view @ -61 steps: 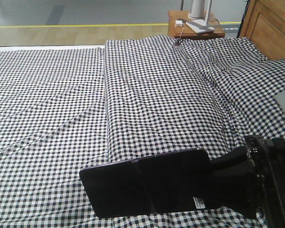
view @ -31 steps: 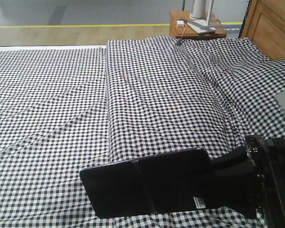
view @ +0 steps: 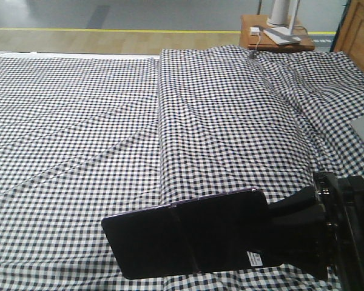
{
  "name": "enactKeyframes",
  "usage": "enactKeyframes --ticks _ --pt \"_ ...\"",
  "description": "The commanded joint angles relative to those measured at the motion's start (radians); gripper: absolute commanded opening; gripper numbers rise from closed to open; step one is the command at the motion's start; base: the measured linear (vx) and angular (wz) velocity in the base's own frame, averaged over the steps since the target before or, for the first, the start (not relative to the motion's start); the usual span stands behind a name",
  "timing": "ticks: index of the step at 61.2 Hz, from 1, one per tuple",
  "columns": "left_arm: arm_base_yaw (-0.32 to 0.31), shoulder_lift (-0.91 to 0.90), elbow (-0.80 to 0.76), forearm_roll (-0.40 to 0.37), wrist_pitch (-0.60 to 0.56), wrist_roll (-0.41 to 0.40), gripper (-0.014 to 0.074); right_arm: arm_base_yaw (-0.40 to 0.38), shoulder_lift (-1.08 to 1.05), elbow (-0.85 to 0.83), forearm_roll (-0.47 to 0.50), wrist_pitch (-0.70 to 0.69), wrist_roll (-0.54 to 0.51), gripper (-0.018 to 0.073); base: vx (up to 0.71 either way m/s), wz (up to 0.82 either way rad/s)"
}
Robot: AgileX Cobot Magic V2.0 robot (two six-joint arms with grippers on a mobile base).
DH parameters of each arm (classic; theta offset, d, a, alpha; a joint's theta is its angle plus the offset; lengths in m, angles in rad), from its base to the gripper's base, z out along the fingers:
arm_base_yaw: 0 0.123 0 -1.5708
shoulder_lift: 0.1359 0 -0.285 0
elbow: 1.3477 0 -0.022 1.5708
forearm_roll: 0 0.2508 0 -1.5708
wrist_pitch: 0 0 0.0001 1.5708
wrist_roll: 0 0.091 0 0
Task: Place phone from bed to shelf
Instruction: 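Hold the phone in the right gripper while the base turns away from the bed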
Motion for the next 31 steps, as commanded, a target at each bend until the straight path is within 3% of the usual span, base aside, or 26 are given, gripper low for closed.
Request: enactKeyframes --ticks 1,31 --pt "0.001 -0.006 0.002 -0.006 -0.073 -0.004 0.0001 -0.005 -0.011 -0.024 0.101 0.066 -0.002 -0.0004 -0.06 0.22" --pt "0.001 -0.006 0.002 -0.006 -0.073 -0.004 0.0001 -0.005 -0.011 -0.024 0.101 0.066 -0.002 -0.0004 -0.07 0.30"
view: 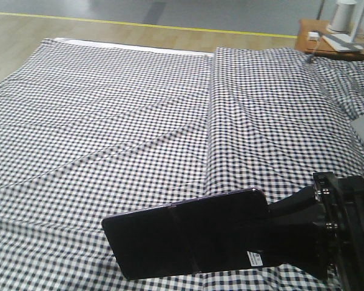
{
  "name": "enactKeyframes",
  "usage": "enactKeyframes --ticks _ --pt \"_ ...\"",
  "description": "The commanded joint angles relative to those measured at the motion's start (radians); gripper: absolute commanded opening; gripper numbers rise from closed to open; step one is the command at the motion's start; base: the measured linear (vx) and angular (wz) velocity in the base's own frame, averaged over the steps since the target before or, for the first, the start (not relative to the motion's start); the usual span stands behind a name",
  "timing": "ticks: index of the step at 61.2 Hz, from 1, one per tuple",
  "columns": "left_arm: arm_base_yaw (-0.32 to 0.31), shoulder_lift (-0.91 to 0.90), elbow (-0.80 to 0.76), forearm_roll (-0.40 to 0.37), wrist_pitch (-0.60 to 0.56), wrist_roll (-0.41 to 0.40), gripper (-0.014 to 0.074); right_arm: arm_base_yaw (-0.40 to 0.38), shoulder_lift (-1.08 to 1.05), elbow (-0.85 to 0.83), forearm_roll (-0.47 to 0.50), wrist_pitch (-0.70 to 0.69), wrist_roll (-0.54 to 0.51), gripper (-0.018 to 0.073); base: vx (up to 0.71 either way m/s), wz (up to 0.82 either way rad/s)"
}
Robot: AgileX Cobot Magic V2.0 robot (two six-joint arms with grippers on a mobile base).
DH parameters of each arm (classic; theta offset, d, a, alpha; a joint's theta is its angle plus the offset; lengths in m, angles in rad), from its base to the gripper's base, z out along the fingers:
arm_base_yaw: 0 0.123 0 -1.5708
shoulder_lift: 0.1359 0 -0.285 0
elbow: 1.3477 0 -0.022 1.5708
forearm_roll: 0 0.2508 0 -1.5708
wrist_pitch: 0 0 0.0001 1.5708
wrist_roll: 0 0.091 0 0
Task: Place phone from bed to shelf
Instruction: 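Hold the phone in the right gripper while the base turns away from the bed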
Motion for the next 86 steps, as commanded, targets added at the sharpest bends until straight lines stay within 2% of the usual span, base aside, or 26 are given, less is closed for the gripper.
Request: enactKeyframes --ticks 1,86 --pt "0.001 -0.006 0.002 -0.006 -0.073 -0.004 0.0001 -0.005 -0.011 -0.024 0.101 0.066 -0.003 -0.0004 -0.09 0.36" --pt "0.001 -0.006 0.002 -0.006 -0.073 -0.004 0.0001 -0.005 -0.011 -0.024 0.101 0.066 -0.003 -0.0004 -0.09 0.35"
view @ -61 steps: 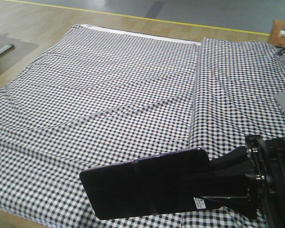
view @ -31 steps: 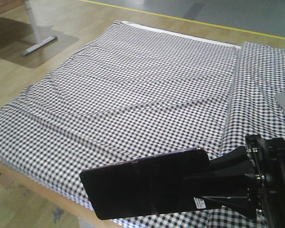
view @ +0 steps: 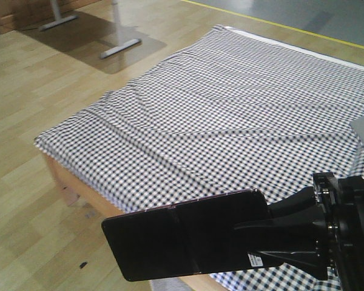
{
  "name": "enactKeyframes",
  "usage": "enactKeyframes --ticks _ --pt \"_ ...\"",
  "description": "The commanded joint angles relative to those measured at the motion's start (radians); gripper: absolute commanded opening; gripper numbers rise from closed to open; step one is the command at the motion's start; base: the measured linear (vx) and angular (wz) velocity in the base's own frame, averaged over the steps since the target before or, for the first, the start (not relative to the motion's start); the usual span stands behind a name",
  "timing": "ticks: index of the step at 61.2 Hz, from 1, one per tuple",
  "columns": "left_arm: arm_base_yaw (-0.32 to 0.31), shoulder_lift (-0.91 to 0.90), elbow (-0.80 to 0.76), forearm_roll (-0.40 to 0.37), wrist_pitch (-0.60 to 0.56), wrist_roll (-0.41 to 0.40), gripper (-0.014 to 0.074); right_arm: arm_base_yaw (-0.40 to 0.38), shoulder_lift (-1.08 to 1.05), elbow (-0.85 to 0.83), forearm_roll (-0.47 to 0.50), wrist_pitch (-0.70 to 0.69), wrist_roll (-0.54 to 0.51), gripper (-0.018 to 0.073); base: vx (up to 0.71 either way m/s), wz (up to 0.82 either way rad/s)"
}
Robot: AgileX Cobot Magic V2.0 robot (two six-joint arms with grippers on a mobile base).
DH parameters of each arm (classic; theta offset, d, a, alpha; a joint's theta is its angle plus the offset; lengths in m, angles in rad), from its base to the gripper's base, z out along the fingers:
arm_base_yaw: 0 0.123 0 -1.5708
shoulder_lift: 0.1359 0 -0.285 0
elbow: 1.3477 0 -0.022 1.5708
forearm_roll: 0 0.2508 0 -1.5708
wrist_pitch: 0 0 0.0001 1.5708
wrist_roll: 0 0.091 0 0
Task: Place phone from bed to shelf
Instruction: 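Hold the phone in the right gripper while the base turns away from the bed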
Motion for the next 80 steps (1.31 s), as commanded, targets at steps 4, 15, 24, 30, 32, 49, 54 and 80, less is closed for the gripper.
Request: enactKeyframes --ticks 4,15,24,30,32,49,54,80 --pt "0.001 -0.006 0.002 -0.006 -0.073 -0.004 0.0001 -0.005 -0.011 -0.024 0.101 0.066 -0.003 -0.0004 -0.11 0.43" --pt "0.001 -0.006 0.002 -0.006 -0.073 -0.004 0.0001 -0.005 -0.011 -0.024 0.101 0.066 -0.003 -0.0004 -0.11 0.42" --pt "0.001 -0.006 0.002 -0.006 -0.073 -0.004 0.0001 -0.005 -0.011 -0.024 0.101 0.066 -0.003 -0.0004 -0.10 0.40" --pt "0.001 -0.006 0.002 -0.006 -0.073 -0.004 0.0001 -0.005 -0.011 -0.024 0.101 0.066 -0.003 -0.0004 -0.10 0.38" --pt "0.001 -0.006 0.002 -0.006 -0.073 -0.004 0.0001 -0.005 -0.011 -0.024 0.101 0.066 -0.003 -0.0004 -0.10 0.38" --pt "0.001 -0.006 0.002 -0.006 -0.073 -0.004 0.0001 -0.005 -0.011 -0.024 0.101 0.066 -0.003 -0.0004 -0.10 0.38" --pt "0.001 -0.006 0.002 -0.006 -0.073 -0.004 0.0001 -0.005 -0.011 -0.024 0.101 0.066 -0.003 -0.0004 -0.11 0.41" --pt "0.001 -0.006 0.002 -0.006 -0.073 -0.004 0.0001 -0.005 -0.011 -0.024 0.101 0.066 -0.003 -0.0004 -0.12 0.50"
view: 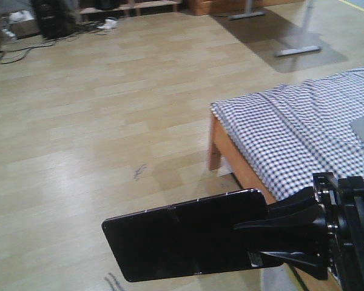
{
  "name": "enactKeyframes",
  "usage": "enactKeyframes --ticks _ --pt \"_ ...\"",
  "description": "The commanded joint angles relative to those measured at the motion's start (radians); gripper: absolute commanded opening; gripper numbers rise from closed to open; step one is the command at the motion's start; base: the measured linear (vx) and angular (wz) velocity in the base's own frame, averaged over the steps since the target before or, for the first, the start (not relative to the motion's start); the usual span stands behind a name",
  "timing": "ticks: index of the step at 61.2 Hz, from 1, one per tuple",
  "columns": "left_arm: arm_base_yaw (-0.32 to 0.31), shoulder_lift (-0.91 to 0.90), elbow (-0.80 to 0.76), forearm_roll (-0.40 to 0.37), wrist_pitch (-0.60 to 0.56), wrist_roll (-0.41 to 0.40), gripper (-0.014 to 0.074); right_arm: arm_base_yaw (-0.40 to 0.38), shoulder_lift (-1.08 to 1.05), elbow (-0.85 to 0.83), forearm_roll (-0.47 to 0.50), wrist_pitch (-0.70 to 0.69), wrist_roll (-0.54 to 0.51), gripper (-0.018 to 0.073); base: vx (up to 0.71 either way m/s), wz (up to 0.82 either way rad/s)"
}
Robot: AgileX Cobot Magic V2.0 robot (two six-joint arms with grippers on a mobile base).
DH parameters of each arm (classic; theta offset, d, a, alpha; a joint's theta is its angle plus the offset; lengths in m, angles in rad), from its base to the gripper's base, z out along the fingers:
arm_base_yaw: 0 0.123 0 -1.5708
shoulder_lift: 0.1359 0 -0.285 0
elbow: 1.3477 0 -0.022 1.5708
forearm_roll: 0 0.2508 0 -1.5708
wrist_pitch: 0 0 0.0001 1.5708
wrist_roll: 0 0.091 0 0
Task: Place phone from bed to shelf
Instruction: 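Hold the phone in the right gripper while the base turns away from the bed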
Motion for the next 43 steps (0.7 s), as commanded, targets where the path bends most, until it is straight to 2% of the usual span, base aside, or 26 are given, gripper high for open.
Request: enactKeyframes --ticks 1,23,43 --pt "0.001 -0.006 0.002 -0.006 -0.073 -0.004 0.0001 -0.005 -0.011 -0.024 0.101 0.066 -0.003 -0.0004 -0.12 0.54" --pt "0.001 -0.006 0.002 -0.006 -0.073 -0.004 0.0001 -0.005 -0.011 -0.024 0.101 0.066 -0.003 -0.0004 -0.11 0.47" --pt "0.001 -0.006 0.002 -0.006 -0.073 -0.004 0.0001 -0.005 -0.011 -0.024 0.101 0.066 -0.003 -0.0004 -0.07 0.26"
